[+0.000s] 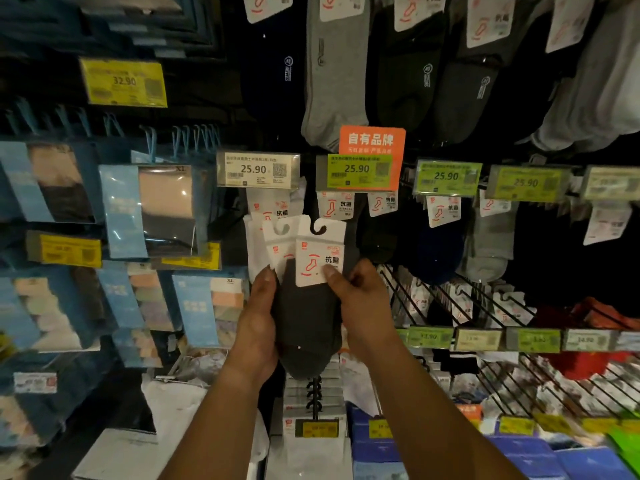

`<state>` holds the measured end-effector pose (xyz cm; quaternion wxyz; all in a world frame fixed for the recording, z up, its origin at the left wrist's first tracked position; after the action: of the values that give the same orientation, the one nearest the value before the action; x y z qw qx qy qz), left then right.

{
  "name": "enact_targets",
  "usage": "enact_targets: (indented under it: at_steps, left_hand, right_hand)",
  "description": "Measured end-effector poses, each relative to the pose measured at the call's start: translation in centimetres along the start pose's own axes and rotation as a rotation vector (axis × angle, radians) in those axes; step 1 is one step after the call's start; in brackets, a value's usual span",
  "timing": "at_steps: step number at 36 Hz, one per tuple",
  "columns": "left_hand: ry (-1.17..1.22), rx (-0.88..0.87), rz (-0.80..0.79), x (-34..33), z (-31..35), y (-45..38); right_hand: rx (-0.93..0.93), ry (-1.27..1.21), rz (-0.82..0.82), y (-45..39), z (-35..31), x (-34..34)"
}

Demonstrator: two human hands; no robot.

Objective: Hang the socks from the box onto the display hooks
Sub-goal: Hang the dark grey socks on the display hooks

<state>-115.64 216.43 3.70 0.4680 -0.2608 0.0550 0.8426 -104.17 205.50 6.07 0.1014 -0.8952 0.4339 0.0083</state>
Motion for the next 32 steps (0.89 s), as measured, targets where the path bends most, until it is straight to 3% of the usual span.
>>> enact_targets:
  at_steps: [11,21,32]
  left_hand:
    - [-0.190,-0.099,0.069,1.3,1.0,-1.1]
    - [-0.286,-0.128,0.173,3.3,1.3,-0.7]
    - [-0.260,-0.133,0.196,3.7,1.5,0.0]
  right_hand:
    - [-0.090,-0.329,-0.095,0.5,0.1,-0.7]
    - [0.161,-0.106,-0.036,-0.2,-4.6,1.8]
    - [0.243,-0.029,-0.077,-0.7,-6.6,1.8]
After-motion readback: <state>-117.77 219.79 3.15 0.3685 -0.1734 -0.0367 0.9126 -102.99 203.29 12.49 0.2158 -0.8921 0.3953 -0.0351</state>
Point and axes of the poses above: each hand's wrist, its own y-axis away from the middle knuckle, its own x-axis out of the back of the hand, z = x × y, the point moved 10 cm from there along -y, towards the middle knuckle, and after that the axes turned 11 degrees about -z, right-handed, at the moved point
